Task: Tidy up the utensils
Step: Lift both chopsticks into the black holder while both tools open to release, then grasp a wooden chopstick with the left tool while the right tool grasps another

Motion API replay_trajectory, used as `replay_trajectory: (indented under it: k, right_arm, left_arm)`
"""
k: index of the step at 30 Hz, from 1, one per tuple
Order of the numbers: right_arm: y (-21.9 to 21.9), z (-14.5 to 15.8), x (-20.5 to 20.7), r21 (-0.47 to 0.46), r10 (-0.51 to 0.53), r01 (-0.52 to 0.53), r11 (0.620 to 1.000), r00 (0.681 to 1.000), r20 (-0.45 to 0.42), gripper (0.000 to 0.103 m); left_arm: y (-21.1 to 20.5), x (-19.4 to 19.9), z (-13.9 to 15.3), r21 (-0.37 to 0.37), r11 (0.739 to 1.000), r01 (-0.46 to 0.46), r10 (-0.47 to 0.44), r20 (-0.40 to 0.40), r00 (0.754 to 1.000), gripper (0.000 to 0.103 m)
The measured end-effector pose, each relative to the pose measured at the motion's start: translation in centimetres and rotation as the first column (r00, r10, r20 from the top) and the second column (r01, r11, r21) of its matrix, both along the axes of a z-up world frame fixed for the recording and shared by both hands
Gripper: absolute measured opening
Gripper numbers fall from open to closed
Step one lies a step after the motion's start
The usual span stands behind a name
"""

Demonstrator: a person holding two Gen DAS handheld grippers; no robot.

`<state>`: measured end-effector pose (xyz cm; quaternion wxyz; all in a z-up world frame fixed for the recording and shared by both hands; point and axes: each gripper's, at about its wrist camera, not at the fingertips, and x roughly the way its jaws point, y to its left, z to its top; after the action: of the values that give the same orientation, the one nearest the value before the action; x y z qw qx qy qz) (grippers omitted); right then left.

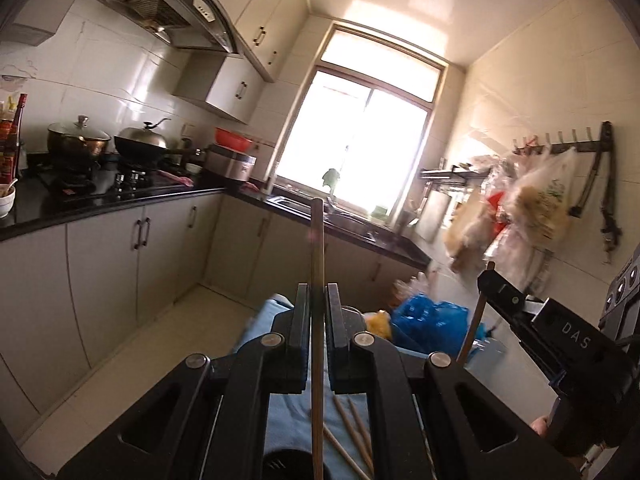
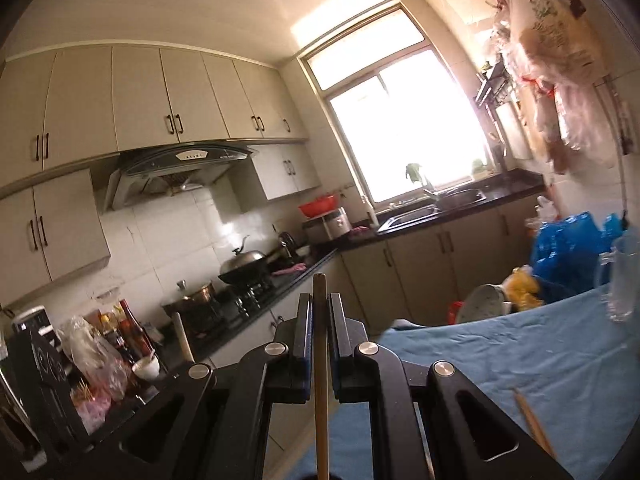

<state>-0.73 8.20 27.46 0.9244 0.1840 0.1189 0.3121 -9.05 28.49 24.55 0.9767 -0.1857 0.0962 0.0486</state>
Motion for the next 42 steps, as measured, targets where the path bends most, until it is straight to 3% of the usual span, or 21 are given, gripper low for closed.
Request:
replay_trajectory:
  k: [7, 13, 18, 20, 22, 25, 31, 34, 38, 42]
  right_arm:
    - [3.6, -3.2, 4.1, -0.001, -0.009, 0.009, 1.000, 1.000, -0.030, 0.007]
    - [5.6, -7.4, 4.7, -0.119, 0.004, -0.013, 0.993, 0.997, -0.081, 0.007]
    - [5.7, -9.6, 4.5, -0.164, 0.018, -0.037, 0.986, 0.993, -0.117, 0.009]
    - [5.5, -10.0, 4.6, -0.171, 0.022, -0.044, 0.984, 0.991, -0.131, 0.013]
    - [5.1, -10.1, 4.5, -0.176, 0.019, -0.044, 0.983, 0.990, -0.139, 0.034]
    - [4.2, -9.7, 4.0, -0.164, 0.011, -0.034, 0.986, 0.991, -0.136, 0.045]
    - [0.4, -8.5, 2.1, -0.164, -0.029, 0.009, 0.986, 0.992, -0.123, 0.059]
    - [-3.1, -8.4, 1.2, -0.176, -0.081, 0.059, 0.983, 0.989, -0.124, 0.068]
    - [-8.4, -9.8, 1.1, -0.216, -0.173, 0.134, 0.967, 0.970, -0.170, 0.076]
    - [-14.0, -12.8, 1.6, -0.298, -0.281, 0.200, 0.934, 0.923, -0.263, 0.076]
  left_arm:
    - [1.1, 4.6, -4.1, -0.020, 1.000, 0.006, -0.007, -0.093, 0.996, 0.006]
    - [1.4, 6.2, -7.2, -0.044, 0.999, 0.019, -0.026, -0.178, 0.984, 0.006]
    - [1.2, 6.1, -8.1, -0.054, 0.998, 0.013, -0.024, -0.209, 0.978, 0.006]
    - [1.1, 5.6, -7.9, -0.056, 0.998, 0.015, -0.026, -0.212, 0.977, 0.007]
    - [0.9, 5.0, -7.7, -0.053, 0.999, 0.008, -0.019, -0.212, 0.977, 0.010]
    - [0.6, 3.9, -7.2, -0.044, 0.999, -0.017, 0.008, -0.200, 0.980, 0.026]
    - [-0.1, 0.3, -5.3, -0.055, 0.997, -0.057, 0.046, -0.177, 0.983, 0.029]
    - [-1.3, -2.0, -4.5, -0.090, 0.995, -0.042, 0.028, -0.156, 0.987, 0.036]
    - [-4.4, -3.6, -4.2, -0.100, 0.995, 0.030, -0.044, -0.141, 0.989, 0.042]
    - [-9.8, -3.8, -5.5, -0.079, 0.986, 0.148, -0.160, -0.172, 0.972, 0.051]
